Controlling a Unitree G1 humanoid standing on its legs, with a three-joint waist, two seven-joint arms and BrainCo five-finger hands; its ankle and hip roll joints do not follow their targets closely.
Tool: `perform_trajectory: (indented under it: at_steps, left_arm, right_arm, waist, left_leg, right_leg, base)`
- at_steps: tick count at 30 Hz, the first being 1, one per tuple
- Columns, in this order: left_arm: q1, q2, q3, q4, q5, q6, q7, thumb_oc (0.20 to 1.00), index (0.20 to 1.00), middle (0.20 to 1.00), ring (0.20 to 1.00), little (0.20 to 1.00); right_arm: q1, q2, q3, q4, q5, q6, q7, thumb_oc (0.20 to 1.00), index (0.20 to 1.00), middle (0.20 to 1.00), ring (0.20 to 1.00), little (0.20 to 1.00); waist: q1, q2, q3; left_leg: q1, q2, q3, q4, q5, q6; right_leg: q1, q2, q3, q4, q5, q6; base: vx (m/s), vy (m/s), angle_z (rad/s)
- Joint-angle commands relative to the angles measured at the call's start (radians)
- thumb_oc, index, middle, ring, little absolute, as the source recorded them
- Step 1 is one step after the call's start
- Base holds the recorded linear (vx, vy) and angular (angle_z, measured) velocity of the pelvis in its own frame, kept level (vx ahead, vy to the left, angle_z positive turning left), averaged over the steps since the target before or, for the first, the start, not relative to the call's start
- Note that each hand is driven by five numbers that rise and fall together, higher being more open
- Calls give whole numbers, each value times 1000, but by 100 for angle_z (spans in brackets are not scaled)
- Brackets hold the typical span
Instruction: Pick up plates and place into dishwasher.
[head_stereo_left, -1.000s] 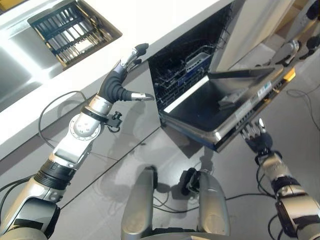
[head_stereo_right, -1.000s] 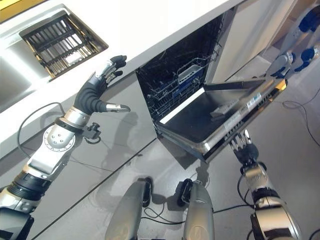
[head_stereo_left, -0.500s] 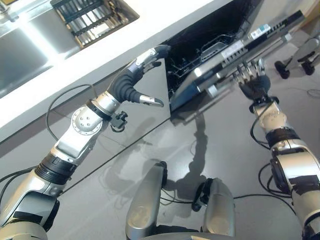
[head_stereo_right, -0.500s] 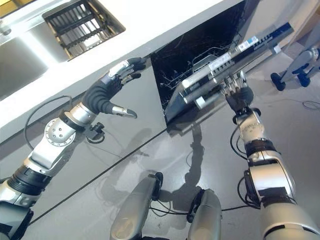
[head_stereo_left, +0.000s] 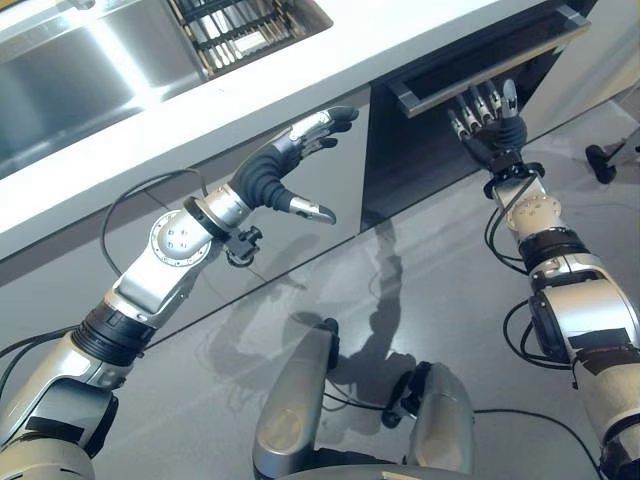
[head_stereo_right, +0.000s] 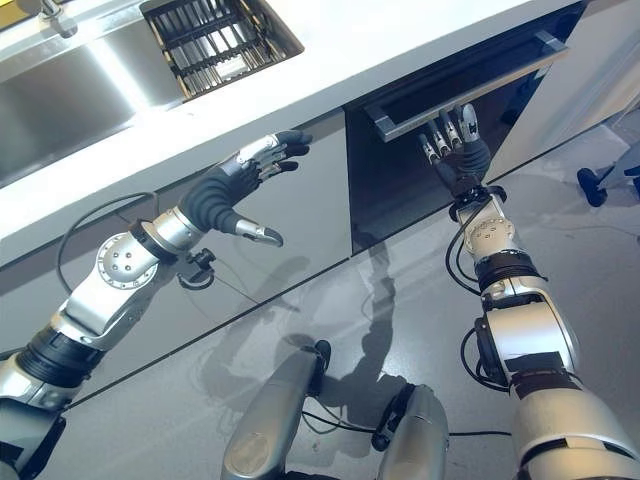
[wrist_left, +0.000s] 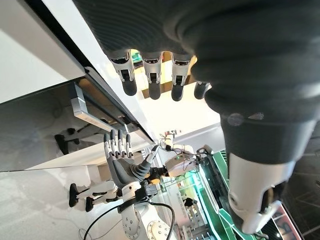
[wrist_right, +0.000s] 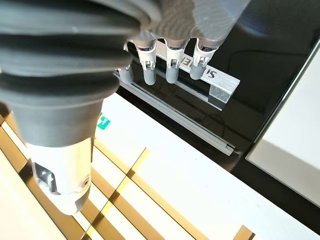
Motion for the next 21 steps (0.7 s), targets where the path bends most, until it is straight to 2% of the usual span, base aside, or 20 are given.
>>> perform_trajectory:
  at_steps: [1, 3, 5, 8, 10, 11, 13, 14, 16, 21]
  left_arm:
    - [101, -86, -22, 53, -26, 12, 1, 1000, 1000, 1000, 1000, 1000]
    - [146, -136, -48, 121, -35, 24, -12, 1000, 1000, 1000, 1000, 1000]
    - [225, -218, -74, 221, -46, 29, -30, 1000, 1000, 1000, 1000, 1000]
    - [328, -309, -90, 418, 29, -36, -26, 1000, 1000, 1000, 1000, 1000]
    - [384, -352, -78, 520, 38, -38, -37, 1000, 1000, 1000, 1000, 1000]
    - [425, -385, -58, 609, 59, -64, -44, 1000, 1000, 1000, 1000, 1000]
    - [461, -416, -32, 693, 60, -42, -55, 1000, 1000, 1000, 1000, 1000]
    - [478, -444, -3, 772, 96, -50, -64, 1000, 1000, 1000, 1000, 1000]
    - [490, -470, 29, 860, 101, -14, -49, 1000, 1000, 1000, 1000, 1000]
    - [516, -523, 145, 1109, 119, 53, 29, 1000, 1000, 1000, 1000, 1000]
  right_arm:
    - [136, 65, -8, -47, -87, -93, -32, 1000, 1000, 1000, 1000, 1000]
    - [202, 106, -3, -54, -102, -108, -40, 1000, 1000, 1000, 1000, 1000]
    - [309, 169, 4, -88, -117, -123, -63, 1000, 1000, 1000, 1000, 1000]
    - [480, 256, 33, -135, -201, -106, -79, 1000, 1000, 1000, 1000, 1000]
    - [590, 281, 55, -160, -255, -93, -74, 1000, 1000, 1000, 1000, 1000]
    - [669, 297, 69, -175, -292, -77, -58, 1000, 1000, 1000, 1000, 1000]
    - [745, 307, 82, -178, -354, -46, -35, 1000, 1000, 1000, 1000, 1000]
    - [802, 318, 89, -183, -389, -32, -26, 1000, 1000, 1000, 1000, 1000]
    - [863, 323, 91, -199, -445, 26, -26, 1000, 1000, 1000, 1000, 1000]
    - [974, 337, 101, -181, -688, 44, -76, 1000, 1000, 1000, 1000, 1000]
  waist:
    - [-6, -7, -103]
    - [-14, -15, -122]
    - [-28, -34, -161]
    - [-57, -58, -222]
    - [-72, -70, -259]
    - [-83, -76, -284]
    - [-95, -80, -310]
    - [-106, -84, -328]
    - [-124, -86, -350]
    - [-164, -98, -391]
  left_leg:
    - [98, 13, 43, 75, -179, 70]
    - [144, 22, 42, 12, -154, 65]
    - [205, 31, 51, -97, -110, 56]
    - [305, 48, 68, -264, -39, 37]
    - [362, 50, 75, -364, 8, 25]
    - [393, 51, 84, -423, 31, 17]
    - [433, 54, 93, -499, 65, 8]
    - [452, 57, 103, -541, 75, 5]
    - [476, 61, 115, -594, 92, 1]
    - [514, 64, 133, -681, 114, -7]
  right_leg:
    - [11, 105, 112, -194, 172, 1]
    - [53, 121, 118, -255, 193, 6]
    - [110, 145, 128, -369, 229, 18]
    - [198, 173, 149, -544, 289, 40]
    - [252, 187, 161, -651, 331, 55]
    - [279, 196, 166, -709, 353, 66]
    - [307, 202, 168, -777, 391, 80]
    - [317, 204, 174, -812, 406, 88]
    - [329, 208, 182, -851, 425, 98]
    - [352, 223, 188, -916, 441, 108]
  base:
    - [76, 19, 6]
    - [104, 15, -4]
    - [142, -9, 5]
    - [193, -16, 5]
    - [210, 6, -9]
    - [188, 29, -6]
    - [142, 34, -15]
    - [107, 28, -21]
    - [90, 34, -11]
    - [64, 13, -13]
